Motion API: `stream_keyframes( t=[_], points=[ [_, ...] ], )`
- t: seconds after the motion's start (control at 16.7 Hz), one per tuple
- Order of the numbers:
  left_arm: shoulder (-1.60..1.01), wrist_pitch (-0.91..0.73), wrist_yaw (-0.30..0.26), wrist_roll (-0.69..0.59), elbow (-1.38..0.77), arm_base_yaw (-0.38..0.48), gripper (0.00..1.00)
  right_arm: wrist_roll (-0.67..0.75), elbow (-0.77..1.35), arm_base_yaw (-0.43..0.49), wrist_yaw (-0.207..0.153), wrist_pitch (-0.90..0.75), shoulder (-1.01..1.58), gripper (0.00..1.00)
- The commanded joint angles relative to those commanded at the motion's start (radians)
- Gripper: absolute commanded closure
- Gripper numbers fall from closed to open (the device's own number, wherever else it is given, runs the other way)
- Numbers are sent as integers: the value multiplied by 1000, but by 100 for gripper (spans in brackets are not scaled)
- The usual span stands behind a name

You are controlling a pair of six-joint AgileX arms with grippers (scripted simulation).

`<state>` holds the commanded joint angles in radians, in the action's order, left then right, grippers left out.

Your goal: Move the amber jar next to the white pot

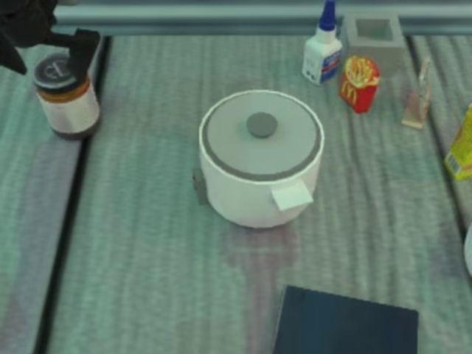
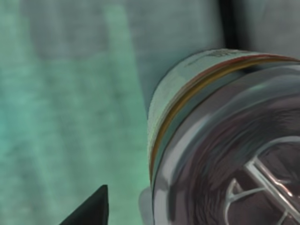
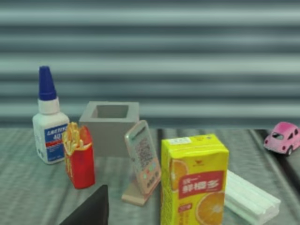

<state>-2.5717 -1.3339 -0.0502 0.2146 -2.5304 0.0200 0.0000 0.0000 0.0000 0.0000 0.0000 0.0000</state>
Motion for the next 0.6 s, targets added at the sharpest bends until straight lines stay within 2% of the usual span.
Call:
stream_keyframes(
  t=[0.6],
  points=[
    [-35,163,0,-3,128,4,0,0,0,0,0,0,0,0]
  ],
)
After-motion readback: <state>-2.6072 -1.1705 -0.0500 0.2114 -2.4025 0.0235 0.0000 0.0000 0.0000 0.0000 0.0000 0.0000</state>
